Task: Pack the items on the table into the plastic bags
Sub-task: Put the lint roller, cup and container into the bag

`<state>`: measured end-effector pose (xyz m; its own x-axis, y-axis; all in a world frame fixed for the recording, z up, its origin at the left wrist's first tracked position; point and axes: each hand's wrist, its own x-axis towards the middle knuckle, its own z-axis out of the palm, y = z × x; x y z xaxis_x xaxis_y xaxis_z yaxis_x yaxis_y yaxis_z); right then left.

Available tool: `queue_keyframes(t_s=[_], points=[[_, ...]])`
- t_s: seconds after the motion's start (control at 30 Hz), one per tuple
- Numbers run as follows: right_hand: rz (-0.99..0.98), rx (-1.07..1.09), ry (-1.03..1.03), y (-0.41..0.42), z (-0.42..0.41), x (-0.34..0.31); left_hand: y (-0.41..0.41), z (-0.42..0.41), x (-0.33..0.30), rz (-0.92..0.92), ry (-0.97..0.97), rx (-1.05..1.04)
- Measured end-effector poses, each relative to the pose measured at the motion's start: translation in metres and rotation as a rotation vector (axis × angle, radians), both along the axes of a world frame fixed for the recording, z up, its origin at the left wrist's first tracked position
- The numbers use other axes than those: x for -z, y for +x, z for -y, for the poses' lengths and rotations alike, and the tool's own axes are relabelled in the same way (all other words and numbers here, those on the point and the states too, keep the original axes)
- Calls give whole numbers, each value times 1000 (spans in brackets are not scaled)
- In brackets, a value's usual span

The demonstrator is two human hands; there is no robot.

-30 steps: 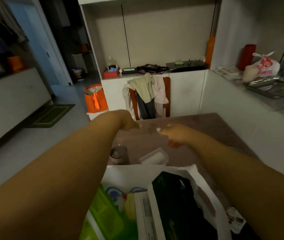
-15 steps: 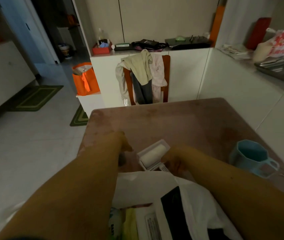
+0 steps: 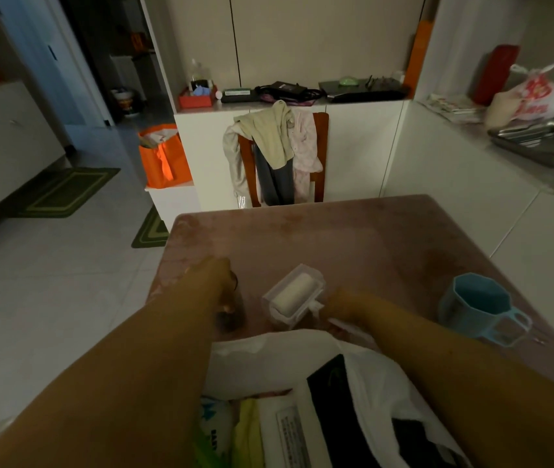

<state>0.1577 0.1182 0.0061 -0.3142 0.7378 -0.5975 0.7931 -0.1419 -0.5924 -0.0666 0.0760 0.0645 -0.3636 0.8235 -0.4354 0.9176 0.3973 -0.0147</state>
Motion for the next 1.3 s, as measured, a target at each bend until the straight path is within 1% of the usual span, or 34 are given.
queue_keyframes(t_s=[0.1, 0.2, 0.27, 0.4, 0.47, 0.5, 0.6, 0.7, 0.8, 0.93, 1.03, 1.1, 1.17, 1.2, 1.23, 1.27, 1.3], points=[[-56, 77, 17, 10, -7, -25, 0, 2, -18, 63, 81, -26], [-264, 240, -35, 19, -3, -50, 2, 6, -54, 89, 261, -46], [-404, 335, -21, 24, 4, -77, 11, 18, -84, 113, 342, -50], [-632, 363, -9, 33, 30, -142, 35, 56, -144, 348, 480, -117], [-688, 351, 47, 39, 53, -176, 49, 88, -166, 405, 530, -130], [-715, 334, 70, 44, 69, -194, 56, 106, -173, 398, 538, -132], [-783, 259, 119, 53, 114, -237, 73, 163, -187, 238, 547, -118], [-840, 148, 82, 56, 164, -269, 85, 216, -188, 181, 513, -137], [-918, 45, 38, 54, 214, -288, 104, 251, -173, 74, 510, -161], [-973, 7, 31, 44, 261, -287, 126, 262, -114, -14, 630, -227], [-986, 3, -26, 38, 288, -274, 134, 267, -82, -73, 648, -186], [-977, 34, 3, 33, 299, -259, 130, 272, -86, -191, 666, -109], [-976, 102, 80, 28, 303, -239, 122, 282, -103, -381, 779, -20], [-982, 129, 97, 26, 304, -230, 116, 289, -112, -461, 877, -26], [-981, 153, 115, 25, 302, -221, 111, 297, -121, -511, 981, -83], [-971, 173, 129, 24, 300, -213, 106, 306, -129, -525, 1070, -183], [-950, 188, 137, 25, 297, -206, 100, 315, -136, -493, 1115, -304]])
